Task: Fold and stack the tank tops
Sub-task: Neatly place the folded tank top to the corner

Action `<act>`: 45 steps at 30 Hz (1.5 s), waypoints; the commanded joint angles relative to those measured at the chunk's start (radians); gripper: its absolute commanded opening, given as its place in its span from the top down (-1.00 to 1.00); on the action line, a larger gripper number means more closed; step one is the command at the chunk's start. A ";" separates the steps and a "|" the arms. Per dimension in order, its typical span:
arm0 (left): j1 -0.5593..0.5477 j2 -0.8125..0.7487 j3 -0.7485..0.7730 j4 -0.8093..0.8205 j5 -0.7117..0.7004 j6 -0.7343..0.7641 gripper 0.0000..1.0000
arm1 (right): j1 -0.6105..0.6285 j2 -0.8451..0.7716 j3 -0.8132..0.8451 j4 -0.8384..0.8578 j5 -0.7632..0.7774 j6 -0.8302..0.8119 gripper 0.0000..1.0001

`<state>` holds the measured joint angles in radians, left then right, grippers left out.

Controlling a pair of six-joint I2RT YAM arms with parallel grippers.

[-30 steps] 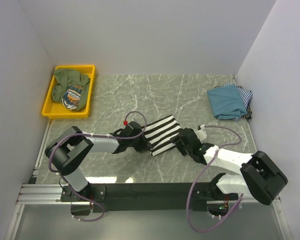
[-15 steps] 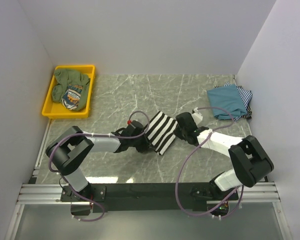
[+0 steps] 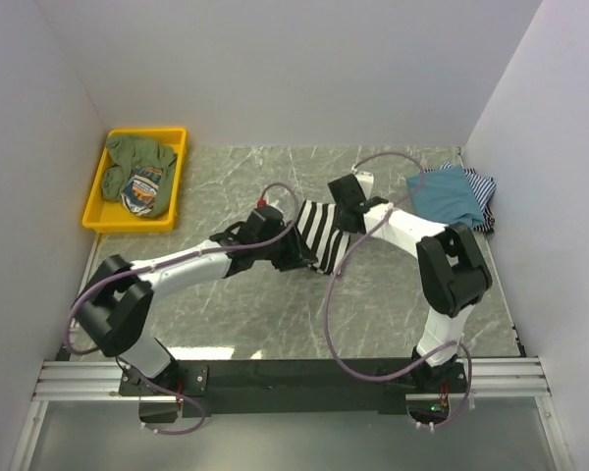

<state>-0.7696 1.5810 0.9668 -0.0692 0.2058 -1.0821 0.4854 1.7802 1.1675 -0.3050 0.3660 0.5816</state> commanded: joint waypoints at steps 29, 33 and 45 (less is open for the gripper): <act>0.328 -0.133 0.102 -0.294 0.198 0.444 0.13 | -0.459 0.194 0.620 -0.270 0.197 -0.678 1.00; 0.334 -0.125 0.110 -0.300 0.199 0.452 0.13 | -0.481 0.167 0.626 -0.276 0.179 -0.671 1.00; 0.346 -0.113 0.110 -0.293 0.227 0.453 0.13 | -0.585 0.179 0.710 -0.347 0.180 -0.608 1.00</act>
<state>-0.4301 1.4742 1.0519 -0.3832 0.4023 -0.6472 -0.0742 2.0090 1.8004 -0.6304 0.5289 -0.0551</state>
